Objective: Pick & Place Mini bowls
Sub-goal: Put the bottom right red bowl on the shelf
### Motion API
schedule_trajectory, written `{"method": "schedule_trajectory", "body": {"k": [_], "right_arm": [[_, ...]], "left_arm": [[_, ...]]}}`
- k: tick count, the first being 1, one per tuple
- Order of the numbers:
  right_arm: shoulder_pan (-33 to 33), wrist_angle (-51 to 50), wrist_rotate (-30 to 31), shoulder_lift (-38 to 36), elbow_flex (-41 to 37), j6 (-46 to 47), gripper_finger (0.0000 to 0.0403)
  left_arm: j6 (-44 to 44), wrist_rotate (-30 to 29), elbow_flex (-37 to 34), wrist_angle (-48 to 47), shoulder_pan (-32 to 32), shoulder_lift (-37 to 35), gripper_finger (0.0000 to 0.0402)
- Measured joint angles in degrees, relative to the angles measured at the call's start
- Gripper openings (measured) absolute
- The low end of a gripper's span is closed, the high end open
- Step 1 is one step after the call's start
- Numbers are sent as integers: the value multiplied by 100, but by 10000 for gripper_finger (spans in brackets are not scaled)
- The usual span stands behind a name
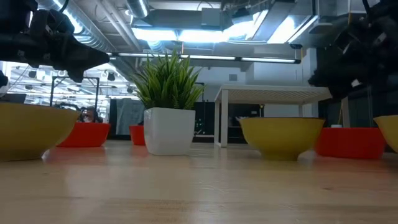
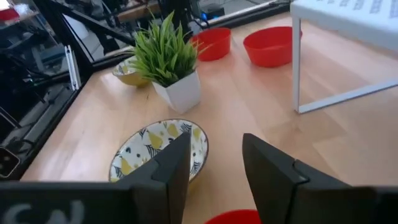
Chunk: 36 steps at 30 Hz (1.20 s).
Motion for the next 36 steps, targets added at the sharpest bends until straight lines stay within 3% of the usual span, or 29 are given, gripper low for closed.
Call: {"method": "schedule_trajectory", "body": {"k": [9, 19, 36], "right_arm": [[0, -2828, 5, 635, 1797, 10, 146], [236, -3160, 13, 2496, 3267, -7, 146], [1552, -3179, 5, 5647, 5626, 7, 146]], "left_arm": [[1, 0, -2, 1, 0, 1, 44], [0, 1, -2, 2, 0, 2, 40], [0, 0, 0, 2, -1, 2, 41]]}}
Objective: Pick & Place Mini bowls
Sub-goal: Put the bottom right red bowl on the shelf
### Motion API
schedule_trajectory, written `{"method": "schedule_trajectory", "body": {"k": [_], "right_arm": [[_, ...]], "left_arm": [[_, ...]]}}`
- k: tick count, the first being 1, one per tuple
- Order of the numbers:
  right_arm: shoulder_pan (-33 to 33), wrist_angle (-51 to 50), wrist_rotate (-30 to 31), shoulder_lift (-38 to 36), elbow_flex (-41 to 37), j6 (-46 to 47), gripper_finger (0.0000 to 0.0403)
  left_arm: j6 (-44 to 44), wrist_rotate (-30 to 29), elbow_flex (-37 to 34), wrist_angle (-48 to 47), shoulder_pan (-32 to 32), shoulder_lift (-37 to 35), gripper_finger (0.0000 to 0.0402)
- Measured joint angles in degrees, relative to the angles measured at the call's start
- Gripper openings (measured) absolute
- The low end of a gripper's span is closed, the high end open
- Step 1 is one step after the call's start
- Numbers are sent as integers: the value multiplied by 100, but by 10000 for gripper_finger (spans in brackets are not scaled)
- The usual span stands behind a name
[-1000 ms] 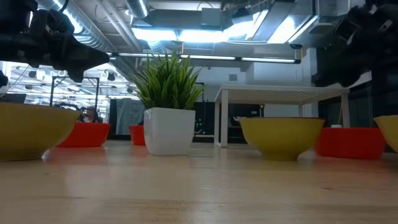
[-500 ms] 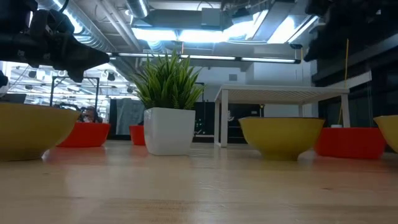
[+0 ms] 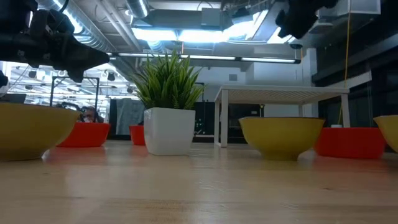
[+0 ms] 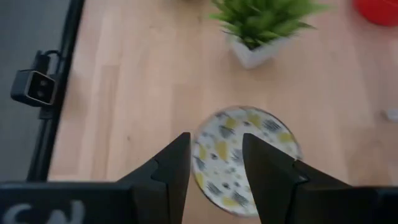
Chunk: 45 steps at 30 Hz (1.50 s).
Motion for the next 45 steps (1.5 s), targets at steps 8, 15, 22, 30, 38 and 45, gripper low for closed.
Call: {"method": "schedule_trajectory", "body": {"k": [8, 15, 22, 30, 38, 45], "right_arm": [[610, 2, 0, 921, 758, 0, 146], [1106, 0, 1, 1229, 978, 0, 146], [1561, -119, -5, 1255, 980, 165, 146], [2227, -302, -14, 1255, 980, 1325, 146], [2904, -335, -311, 1255, 980, 2152, 146], [3258, -345, -305, 1255, 980, 2100, 146]], "left_arm": [[1, 0, -2, -1, 1, -1, 44], [0, 0, -2, -2, -1, 0, 40], [0, 0, -2, 0, -1, 0, 44], [0, 0, 0, 0, 1, -1, 41], [0, 0, -2, -2, 1, 0, 44], [0, 0, 0, -2, 1, 0, 42]]}}
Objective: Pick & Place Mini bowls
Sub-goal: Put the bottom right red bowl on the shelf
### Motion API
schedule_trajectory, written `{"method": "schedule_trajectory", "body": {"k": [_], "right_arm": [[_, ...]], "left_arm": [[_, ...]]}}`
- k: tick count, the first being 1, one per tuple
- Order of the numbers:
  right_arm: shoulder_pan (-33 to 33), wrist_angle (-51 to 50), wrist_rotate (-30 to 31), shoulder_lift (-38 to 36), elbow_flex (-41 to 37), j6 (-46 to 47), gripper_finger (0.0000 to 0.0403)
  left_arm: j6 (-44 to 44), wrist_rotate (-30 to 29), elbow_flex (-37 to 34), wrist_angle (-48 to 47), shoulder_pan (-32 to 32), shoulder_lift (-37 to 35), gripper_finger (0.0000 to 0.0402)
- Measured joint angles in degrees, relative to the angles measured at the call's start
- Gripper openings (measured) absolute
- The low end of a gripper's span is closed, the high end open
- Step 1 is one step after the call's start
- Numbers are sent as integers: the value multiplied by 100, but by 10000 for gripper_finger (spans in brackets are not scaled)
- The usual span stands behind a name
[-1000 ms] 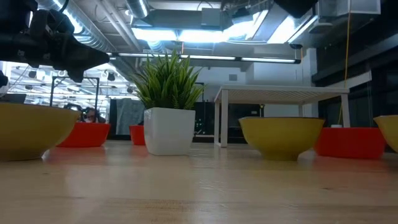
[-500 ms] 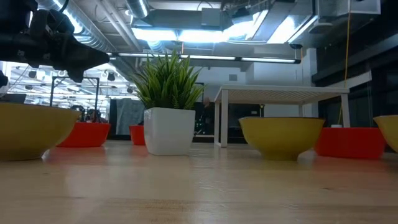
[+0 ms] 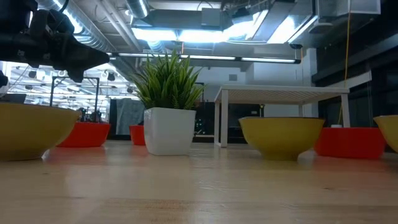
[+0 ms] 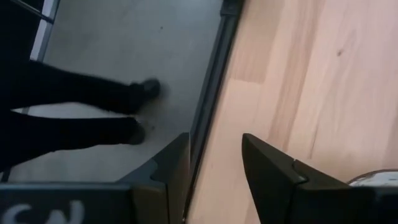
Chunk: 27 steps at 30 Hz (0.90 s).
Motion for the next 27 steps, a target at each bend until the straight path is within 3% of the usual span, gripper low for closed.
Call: {"method": "schedule_trajectory", "body": {"k": [8, 16, 21, 27], "right_arm": [[-269, -138, -6, 115, 0, 190, 146], [-1134, 55, -288, 758, 126, 658, 146], [-1617, -267, -126, 1372, 903, 965, 146], [-1977, -1357, 422, 2106, 2126, 1209, 146]], "left_arm": [[0, 0, 0, 2, 0, 0, 42], [0, 2, -2, 2, 0, -2, 43], [0, 0, -2, 2, 0, 0, 40], [1, 0, -2, 2, 0, -1, 44]]}}
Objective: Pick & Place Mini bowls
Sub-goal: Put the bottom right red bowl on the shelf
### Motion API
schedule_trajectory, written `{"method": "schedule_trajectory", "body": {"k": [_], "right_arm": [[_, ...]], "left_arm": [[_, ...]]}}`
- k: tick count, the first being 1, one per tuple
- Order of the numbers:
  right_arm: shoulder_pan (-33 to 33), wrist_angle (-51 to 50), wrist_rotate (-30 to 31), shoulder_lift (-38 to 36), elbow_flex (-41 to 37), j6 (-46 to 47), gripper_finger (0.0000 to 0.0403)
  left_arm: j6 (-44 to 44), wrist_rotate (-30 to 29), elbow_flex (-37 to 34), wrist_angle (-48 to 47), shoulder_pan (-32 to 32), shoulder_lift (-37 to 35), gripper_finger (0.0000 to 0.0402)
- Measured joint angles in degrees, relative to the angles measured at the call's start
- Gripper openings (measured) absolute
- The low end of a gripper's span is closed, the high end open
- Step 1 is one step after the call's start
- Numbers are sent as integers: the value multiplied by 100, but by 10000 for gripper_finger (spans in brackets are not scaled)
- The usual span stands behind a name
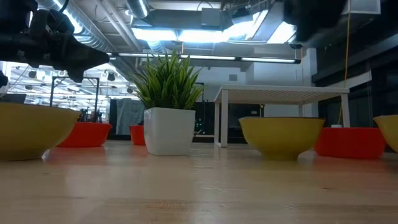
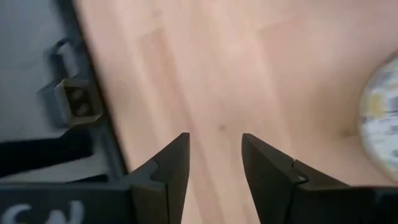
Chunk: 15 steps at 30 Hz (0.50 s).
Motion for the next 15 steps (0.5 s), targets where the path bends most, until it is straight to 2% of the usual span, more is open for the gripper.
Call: {"method": "schedule_trajectory", "body": {"k": [3, 8, 15], "right_arm": [[-80, -407, 190, 187, 380, -217, 146], [-155, -382, 221, 301, 589, -1023, 146], [-392, -1094, 262, 301, 593, -1057, 146]], "left_arm": [[-1, 0, 2, 0, 0, 1, 44], [1, 0, 1, 0, -2, 1, 41], [-1, 0, 0, 0, 0, 0, 43]]}}
